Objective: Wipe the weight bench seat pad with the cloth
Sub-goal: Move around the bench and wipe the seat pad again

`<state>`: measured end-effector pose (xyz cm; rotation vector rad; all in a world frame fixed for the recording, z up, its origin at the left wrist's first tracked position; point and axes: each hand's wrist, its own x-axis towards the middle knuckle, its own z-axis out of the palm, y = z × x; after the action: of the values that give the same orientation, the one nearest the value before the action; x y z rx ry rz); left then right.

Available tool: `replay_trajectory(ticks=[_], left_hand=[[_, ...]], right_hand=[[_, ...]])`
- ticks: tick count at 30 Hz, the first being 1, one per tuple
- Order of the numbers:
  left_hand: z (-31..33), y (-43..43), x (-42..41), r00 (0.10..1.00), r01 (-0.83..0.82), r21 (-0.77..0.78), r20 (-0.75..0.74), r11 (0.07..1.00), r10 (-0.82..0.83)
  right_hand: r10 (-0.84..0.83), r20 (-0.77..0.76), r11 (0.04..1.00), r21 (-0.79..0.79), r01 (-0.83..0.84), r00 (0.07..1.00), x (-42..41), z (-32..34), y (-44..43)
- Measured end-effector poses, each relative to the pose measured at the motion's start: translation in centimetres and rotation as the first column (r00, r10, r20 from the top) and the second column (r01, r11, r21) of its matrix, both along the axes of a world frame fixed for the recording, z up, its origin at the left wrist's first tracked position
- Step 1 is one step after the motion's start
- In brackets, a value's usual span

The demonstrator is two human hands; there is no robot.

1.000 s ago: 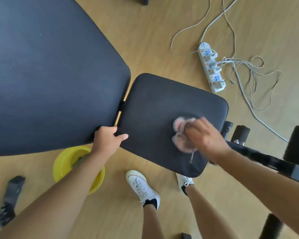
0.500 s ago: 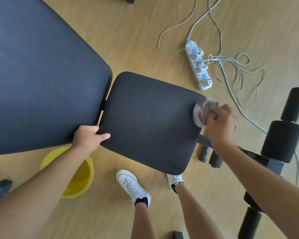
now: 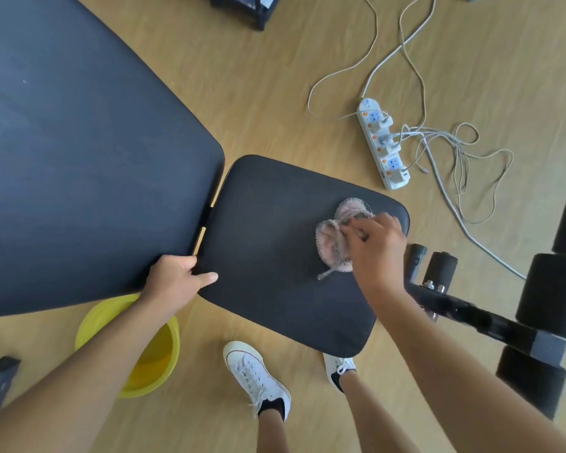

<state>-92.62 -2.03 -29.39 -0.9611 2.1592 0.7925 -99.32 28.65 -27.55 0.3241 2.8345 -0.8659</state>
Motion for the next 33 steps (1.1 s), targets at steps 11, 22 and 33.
replay_trajectory(ticks=[11,22,33], left_hand=[[-0.7,-0.3,0.5,1.0,-0.014,0.018,-0.013,1.0,0.014],[0.3,-0.2,0.3,0.984,0.112,-0.011,-0.136,0.994,-0.113],[-0.2,-0.4,0.2,0.987,0.117,-0.017,-0.111,0.993,-0.118]], right_hand=[[0.555,0.379,0.812,-0.05,-0.582,0.741,-16.5,-1.0,-12.1],[0.544,0.388,0.824,-0.076,-0.562,0.744,-16.3,0.3,-10.2],[0.192,0.457,0.979,-0.034,-0.199,0.868,-12.0,-0.7,6.7]])
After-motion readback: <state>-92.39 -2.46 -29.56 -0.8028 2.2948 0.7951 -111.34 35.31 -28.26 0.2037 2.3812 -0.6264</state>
